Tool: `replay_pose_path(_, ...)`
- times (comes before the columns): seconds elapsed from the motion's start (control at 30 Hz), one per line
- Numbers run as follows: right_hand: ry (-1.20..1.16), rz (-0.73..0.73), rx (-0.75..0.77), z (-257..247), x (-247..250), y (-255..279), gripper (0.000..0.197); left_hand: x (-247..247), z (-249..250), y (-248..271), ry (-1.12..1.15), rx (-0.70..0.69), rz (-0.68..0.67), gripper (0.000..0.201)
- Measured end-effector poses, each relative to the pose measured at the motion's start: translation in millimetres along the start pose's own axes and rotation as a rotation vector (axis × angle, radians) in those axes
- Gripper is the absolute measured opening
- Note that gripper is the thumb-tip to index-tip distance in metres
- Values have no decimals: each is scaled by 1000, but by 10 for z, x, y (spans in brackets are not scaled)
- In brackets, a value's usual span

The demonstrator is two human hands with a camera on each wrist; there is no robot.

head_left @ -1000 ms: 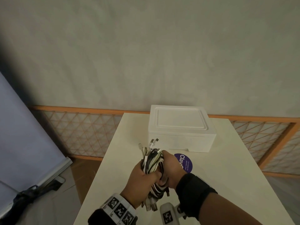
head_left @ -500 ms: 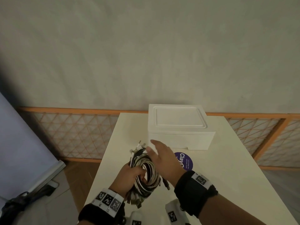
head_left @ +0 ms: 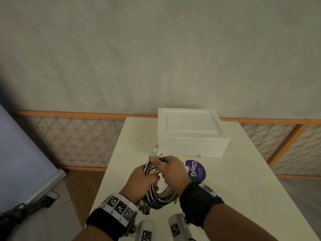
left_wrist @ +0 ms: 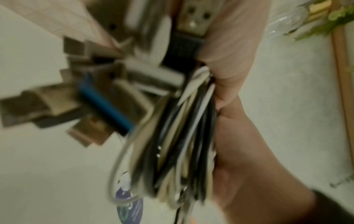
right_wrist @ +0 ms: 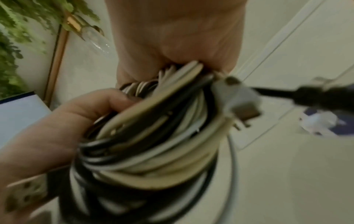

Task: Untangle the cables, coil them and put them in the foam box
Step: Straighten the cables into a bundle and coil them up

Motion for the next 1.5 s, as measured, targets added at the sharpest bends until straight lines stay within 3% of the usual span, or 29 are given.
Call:
replay_pose_path(0.1,102,-17,-14,5,86,-100,69,-19,-10,-73,-148,-24,71,23)
replay_pose_path(0.23,-113,-60,21,1,163,-64,51,-11,41,-103,-236,-54,164,16)
replay_pose_path(0.4,-540,-148,-103,199,67,53,35,61,79,-155,82,-64,387,10)
replay_pose_path(0.47,-637,-42,-135,204,54,57,19,30,83,-198,186,-39,380,9)
replay_pose_path(0.57,-503,137,-157,189,176,-21,16,-95,78,-205,420,35,251,12)
replay_pose_path(0.67,-432,190,-140,152,249,-28,10,-266,58,-146,602,122,100,20)
replay_pose_path(0.73,-409,186,-138,156,232,-7,9,-305,2,-140,607,133,164,16)
replay_pose_path(0.83,-426,152,-145,178,181,-14,18,-266,-29,-132,542,92,334,11)
replay_pose_path(0.93,-391,97,-144,138,139,7,21,-244,-17,-109,594,58,397,12)
replay_pose_path(1.03,-423,95,-169,111,120,69,20,-251,31,-73,593,36,369,6)
replay_pose_path(1.13,-521,61,-163,108,91,97,16,-283,144,-7,480,-92,300,17)
replay_pose_path(1.23,-584,42,-112,61,106,111,16,-288,228,49,392,-184,267,16)
replay_pose_path(1.37,-450,-130,-5,-71,157,190,15,-188,205,67,458,-202,246,8)
replay_pose_path(1.43,-443,-303,58,-102,209,240,34,-85,191,63,407,-175,257,4)
replay_pose_path(1.5,-440,-329,42,-92,333,241,76,13,201,60,248,-160,250,6)
Point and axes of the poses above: each hand's wrist, its own y-axis away from the middle knuckle, its own x-axis out of the back of the hand, z = x × y, the point moved 4 cm from there along -y, towards the middle knuckle, and after that the axes turned 13 degrees about -z, right-handed, at the moved point
